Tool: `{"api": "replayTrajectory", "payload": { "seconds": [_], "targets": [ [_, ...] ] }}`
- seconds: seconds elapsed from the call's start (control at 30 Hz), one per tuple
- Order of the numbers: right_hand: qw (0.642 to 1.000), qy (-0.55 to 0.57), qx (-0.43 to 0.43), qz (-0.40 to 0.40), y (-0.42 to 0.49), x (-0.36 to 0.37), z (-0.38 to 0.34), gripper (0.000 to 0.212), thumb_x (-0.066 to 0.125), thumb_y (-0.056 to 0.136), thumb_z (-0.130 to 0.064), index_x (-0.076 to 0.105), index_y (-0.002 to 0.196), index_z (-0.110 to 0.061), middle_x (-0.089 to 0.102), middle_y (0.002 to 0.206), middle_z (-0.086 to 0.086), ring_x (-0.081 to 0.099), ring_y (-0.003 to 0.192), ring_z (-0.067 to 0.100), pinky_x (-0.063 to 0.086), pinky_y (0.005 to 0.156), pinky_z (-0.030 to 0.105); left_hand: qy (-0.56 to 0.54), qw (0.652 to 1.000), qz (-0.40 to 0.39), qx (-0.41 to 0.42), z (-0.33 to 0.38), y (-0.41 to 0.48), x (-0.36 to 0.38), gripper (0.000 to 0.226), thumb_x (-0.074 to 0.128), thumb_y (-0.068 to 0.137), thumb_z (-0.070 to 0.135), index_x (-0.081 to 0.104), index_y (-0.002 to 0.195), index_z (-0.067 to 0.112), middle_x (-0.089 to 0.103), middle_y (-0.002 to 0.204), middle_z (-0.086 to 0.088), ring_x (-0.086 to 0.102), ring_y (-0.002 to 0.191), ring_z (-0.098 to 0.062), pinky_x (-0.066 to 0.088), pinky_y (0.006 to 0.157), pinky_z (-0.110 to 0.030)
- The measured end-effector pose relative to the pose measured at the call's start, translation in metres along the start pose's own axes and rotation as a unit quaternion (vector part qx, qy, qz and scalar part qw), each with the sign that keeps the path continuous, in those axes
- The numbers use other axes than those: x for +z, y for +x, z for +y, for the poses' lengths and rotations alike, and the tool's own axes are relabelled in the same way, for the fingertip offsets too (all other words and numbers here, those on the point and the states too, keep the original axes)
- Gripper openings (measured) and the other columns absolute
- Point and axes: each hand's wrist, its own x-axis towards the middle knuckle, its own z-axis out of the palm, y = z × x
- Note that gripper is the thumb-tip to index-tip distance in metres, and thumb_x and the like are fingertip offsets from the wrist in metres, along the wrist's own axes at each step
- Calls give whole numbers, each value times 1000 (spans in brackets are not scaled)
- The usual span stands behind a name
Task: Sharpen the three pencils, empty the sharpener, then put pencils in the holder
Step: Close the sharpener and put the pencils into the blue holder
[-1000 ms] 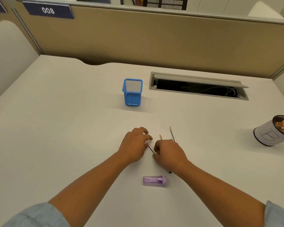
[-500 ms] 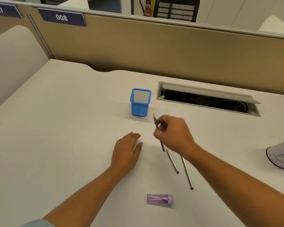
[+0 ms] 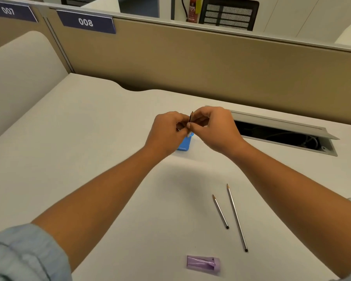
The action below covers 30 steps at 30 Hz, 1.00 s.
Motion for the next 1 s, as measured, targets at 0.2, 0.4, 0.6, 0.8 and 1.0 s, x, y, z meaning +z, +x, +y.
{"api": "replayTrajectory", "payload": {
  "seconds": [0.2,0.4,0.6,0.8,1.0],
  "targets": [
    [993,-75,91,-30,-19,4,22,15,72,85,-32,67,79,-19,66,73,-3,61,69,14,45,60,23,-8,994,9,-112,-13,25,-9,17,73,85,23,74,97,12,76,94,-4,67,79,-14,60,75,-33],
    [910,-286,153,-257,-85,29,60,24,66,83,-38,63,92,-16,67,102,8,65,93,29,54,76,35,58,985,-21,-163,-25,43,-9,16,70,86,24,73,101,18,75,103,-3,67,92,-18,59,78,-37],
    [898,-290,203,-262,-114,35,79,32,67,83,-41,58,99,-15,63,105,6,63,93,27,52,74,33,108,968,-104,-202,-31,37,7,24,73,84,31,69,104,18,74,107,-8,70,88,-26,61,76,-42],
    [919,-242,201,-239,-116,40,87,16,57,83,-17,61,99,-17,66,102,4,63,88,25,53,71,31,108,967,-90,-212,-36,32,12,24,76,83,28,70,104,19,71,111,-8,66,98,-24,56,69,-30],
    [981,-107,144,-74,-69,14,59,5,70,79,-24,71,84,-27,72,79,-8,67,77,15,53,73,27,66,974,-63,-209,-37,28,11,23,78,81,17,71,104,15,72,100,-5,66,92,-19,53,76,-26]
  ]
}}
